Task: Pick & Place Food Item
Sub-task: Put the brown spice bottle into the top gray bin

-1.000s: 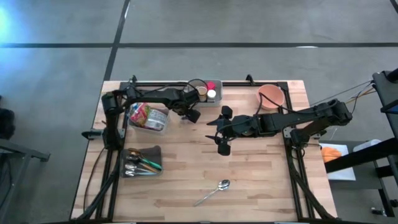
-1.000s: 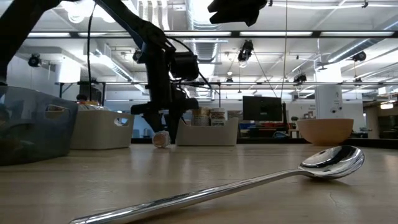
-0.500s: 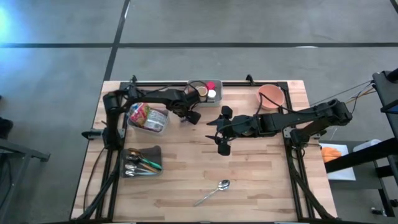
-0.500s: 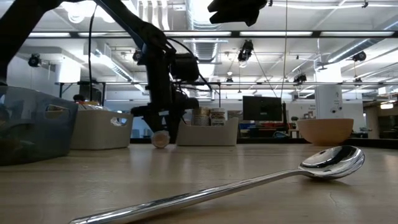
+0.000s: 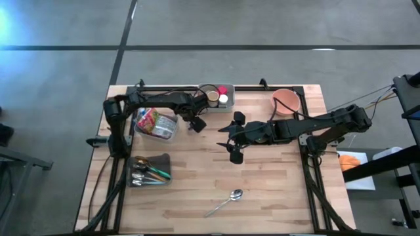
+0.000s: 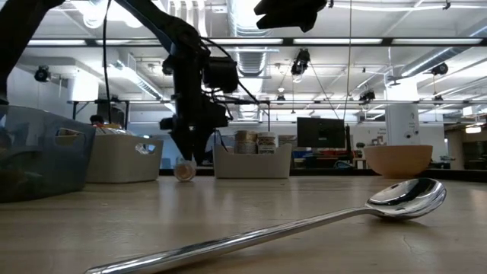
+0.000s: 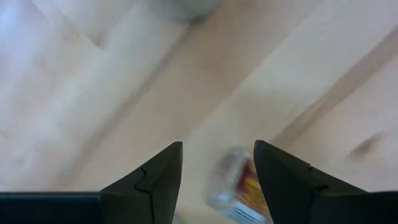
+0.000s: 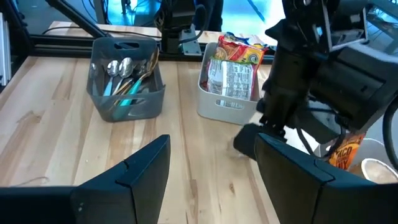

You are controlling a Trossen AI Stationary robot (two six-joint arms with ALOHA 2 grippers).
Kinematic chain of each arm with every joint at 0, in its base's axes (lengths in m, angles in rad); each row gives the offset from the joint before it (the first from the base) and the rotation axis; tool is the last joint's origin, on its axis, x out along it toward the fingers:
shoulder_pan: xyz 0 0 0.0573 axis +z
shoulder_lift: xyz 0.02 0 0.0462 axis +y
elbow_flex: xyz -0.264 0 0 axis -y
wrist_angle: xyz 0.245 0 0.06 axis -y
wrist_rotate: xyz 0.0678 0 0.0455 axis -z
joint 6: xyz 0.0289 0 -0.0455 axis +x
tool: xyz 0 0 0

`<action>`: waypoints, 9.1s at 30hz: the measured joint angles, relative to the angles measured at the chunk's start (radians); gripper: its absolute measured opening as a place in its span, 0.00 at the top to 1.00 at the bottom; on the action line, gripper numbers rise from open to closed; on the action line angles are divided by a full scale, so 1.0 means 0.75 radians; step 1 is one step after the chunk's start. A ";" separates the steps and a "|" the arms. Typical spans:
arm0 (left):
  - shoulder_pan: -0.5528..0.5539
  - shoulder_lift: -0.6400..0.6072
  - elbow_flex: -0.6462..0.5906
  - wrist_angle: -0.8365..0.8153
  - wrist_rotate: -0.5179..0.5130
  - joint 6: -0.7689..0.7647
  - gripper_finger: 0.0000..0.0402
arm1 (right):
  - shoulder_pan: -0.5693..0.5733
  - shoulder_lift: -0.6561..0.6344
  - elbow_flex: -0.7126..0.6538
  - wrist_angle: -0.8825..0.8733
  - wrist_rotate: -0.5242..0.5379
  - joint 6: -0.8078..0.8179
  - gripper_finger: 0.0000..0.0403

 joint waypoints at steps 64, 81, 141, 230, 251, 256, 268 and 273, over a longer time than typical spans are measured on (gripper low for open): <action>-0.311 -0.126 -0.332 0.051 -0.329 2.272 0.50 | 0.000 0.000 0.000 0.000 0.000 0.001 0.42; -0.311 -0.130 -0.330 0.230 -0.297 2.200 0.50 | 0.000 0.000 0.000 0.000 0.000 -0.005 0.42; -0.409 -0.229 -0.293 0.468 0.208 0.908 0.50 | 0.000 0.000 0.000 0.001 0.000 0.000 0.42; -0.409 -0.364 -0.288 0.728 0.445 0.574 0.50 | -0.082 0.256 -0.511 0.917 -0.068 0.284 0.42; -0.410 -0.363 -0.289 0.744 0.475 0.564 0.50 | -0.093 0.251 -0.511 0.907 -0.082 0.315 0.59; -0.411 -0.363 -0.289 0.752 0.483 0.498 0.50 | -0.093 0.235 -0.511 0.893 -0.089 0.349 0.59; -0.413 -0.525 -0.287 0.738 0.474 0.262 0.51 | -0.150 0.059 -0.512 0.714 -0.018 0.359 0.59; -0.411 -0.647 -0.288 0.710 0.467 0.225 0.51 | -0.240 -0.082 -0.512 0.631 0.008 0.335 0.59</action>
